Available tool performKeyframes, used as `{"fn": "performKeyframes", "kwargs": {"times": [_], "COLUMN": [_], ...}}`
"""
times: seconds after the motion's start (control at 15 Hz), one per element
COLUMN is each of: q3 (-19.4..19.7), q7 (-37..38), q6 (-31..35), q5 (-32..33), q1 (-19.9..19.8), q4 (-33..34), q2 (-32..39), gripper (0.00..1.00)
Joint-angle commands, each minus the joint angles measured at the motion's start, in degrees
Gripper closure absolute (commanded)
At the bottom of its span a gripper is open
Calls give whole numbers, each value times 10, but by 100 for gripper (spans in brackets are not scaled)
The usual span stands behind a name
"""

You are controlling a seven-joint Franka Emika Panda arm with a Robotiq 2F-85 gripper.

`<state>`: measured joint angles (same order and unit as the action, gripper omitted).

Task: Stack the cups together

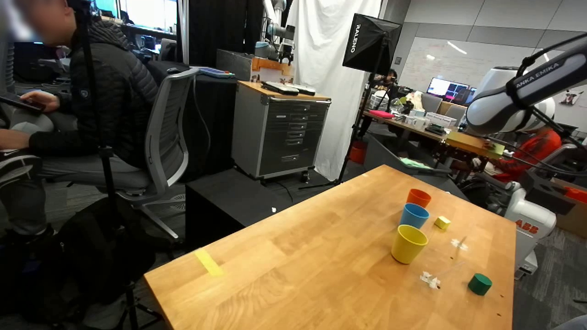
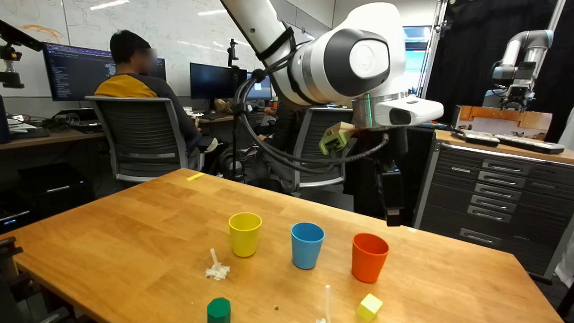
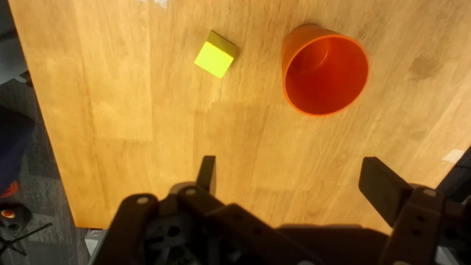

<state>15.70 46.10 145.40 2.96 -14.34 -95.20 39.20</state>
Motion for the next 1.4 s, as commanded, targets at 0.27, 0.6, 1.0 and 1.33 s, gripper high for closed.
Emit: {"fn": "performKeyframes", "kwargs": {"times": [0.27, 0.6, 1.0, 1.33], "q3": [6, 1, -8, -8], "q7": [-15, -24, -43, -47], "q6": [-17, 2, 1, -12], "q5": [-32, -45, -64, -78], "q1": [7, 8, 7, 4], "q4": [60, 68, 87, 113], "q2": [73, 102, 126, 155], "gripper": [0, 0, 0, 0]}}
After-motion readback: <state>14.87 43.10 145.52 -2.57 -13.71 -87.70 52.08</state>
